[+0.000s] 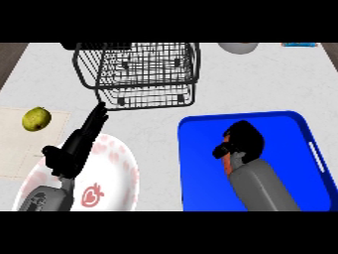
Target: Pick the sweet potato from the tray and place it in the tiered basket
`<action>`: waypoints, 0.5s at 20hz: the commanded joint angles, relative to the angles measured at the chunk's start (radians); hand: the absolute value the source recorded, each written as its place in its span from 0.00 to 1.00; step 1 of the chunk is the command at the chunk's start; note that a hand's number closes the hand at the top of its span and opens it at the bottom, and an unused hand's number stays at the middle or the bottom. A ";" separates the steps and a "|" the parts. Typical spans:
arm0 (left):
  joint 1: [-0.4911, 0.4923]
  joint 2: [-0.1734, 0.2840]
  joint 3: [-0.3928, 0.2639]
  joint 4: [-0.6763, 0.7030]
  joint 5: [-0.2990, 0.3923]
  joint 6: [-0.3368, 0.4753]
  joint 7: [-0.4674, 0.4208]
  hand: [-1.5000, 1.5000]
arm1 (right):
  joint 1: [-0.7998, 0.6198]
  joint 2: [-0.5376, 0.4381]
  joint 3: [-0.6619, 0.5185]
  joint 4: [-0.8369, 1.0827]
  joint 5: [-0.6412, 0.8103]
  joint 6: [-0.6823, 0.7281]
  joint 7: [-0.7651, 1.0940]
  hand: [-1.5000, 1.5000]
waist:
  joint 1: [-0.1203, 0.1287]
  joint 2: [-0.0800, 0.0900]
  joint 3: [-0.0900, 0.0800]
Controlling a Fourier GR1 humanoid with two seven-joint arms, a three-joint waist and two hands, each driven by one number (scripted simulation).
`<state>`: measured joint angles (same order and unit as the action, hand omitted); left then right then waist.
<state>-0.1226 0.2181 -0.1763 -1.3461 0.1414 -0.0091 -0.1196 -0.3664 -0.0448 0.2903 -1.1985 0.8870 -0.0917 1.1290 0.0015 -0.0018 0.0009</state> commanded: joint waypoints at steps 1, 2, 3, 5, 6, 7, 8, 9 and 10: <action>-0.023 0.015 0.012 -0.064 -0.010 0.001 0.087 0.50 | -0.084 0.037 -0.052 0.042 0.048 -0.014 0.114 1.00 | 0.004 0.001 -0.001; 0.054 0.002 -0.005 -0.059 -0.024 -0.007 0.019 0.50 | -0.027 0.040 -0.048 0.073 0.071 -0.072 0.065 1.00 | 0.004 0.002 -0.001; -0.042 -0.004 0.037 0.021 -0.008 -0.019 0.032 0.50 | -0.032 0.043 0.028 0.067 0.055 -0.079 0.120 1.00 | 0.002 0.002 -0.001; 0.010 -0.020 0.021 -0.045 -0.038 -0.012 0.046 0.50 | -0.056 -0.007 -0.051 0.020 0.067 0.040 -0.040 1.00 | 0.001 0.001 -0.001; 0.004 -0.015 0.006 -0.049 -0.031 0.002 0.041 0.50 | -0.076 -0.132 -0.069 0.025 -0.023 0.120 -0.213 1.00 | 0.002 0.002 -0.001; 0.015 -0.042 -0.012 -0.036 -0.043 0.022 0.021 0.50 | -0.070 -0.199 -0.051 0.024 -0.042 0.161 -0.329 1.00 | 0.001 0.003 0.000; 0.014 -0.036 -0.015 -0.035 -0.040 0.010 0.023 0.50 | -0.079 -0.249 -0.040 0.052 -0.056 0.175 -0.446 1.00 | 0.010 0.008 0.001; 0.025 -0.021 -0.006 -0.034 -0.029 -0.007 0.018 0.50 | -0.084 -0.296 -0.021 0.043 -0.066 0.213 -0.536 1.00 | 0.016 0.009 0.001; 0.011 -0.029 -0.001 -0.033 -0.022 -0.004 0.021 0.50 | -0.085 -0.347 -0.002 0.040 -0.065 0.235 -0.628 1.00 | 0.016 0.012 0.002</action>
<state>-0.1167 0.1960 -0.1751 -1.3830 0.1146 -0.0088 -0.0980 -0.4321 -0.2338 0.2611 -1.1618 0.8613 0.0412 0.7744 0.0095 0.0036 0.0022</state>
